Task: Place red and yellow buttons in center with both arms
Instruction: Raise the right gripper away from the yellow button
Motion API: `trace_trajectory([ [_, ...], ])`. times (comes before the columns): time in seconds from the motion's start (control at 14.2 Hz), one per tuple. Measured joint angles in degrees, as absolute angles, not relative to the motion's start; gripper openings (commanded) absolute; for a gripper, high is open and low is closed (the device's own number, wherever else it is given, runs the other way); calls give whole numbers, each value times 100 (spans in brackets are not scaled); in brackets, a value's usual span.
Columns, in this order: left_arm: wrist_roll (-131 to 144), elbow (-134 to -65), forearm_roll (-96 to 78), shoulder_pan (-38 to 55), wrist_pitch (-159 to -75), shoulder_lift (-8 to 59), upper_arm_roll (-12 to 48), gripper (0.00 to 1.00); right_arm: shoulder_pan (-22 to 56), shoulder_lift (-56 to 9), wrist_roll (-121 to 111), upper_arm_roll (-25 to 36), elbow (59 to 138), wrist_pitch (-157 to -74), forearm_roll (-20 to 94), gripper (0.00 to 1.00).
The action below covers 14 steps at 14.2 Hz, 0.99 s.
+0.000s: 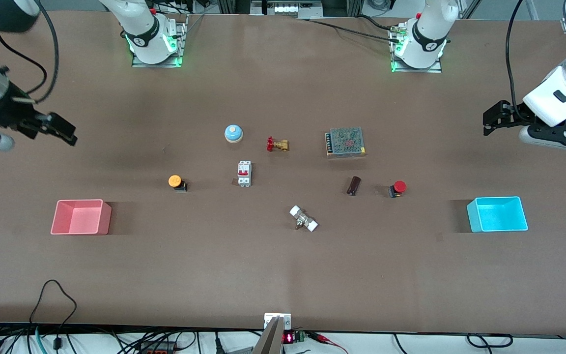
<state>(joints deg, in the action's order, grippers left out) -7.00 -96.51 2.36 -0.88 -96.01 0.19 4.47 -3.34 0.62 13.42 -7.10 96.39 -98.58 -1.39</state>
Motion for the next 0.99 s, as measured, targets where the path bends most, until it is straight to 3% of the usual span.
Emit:
trace_trajectory([
  [0.21, -700, -9649, 236, -90, -9576, 19, 448, 100, -307, 114, 1343, -710, 9434, -9467, -139, 100],
  [0.99, -698, -9646, 236, -91, -9545, 19, 449, 100, -275, -51, 1346, -735, 9359, -9453, -134, 100],
])
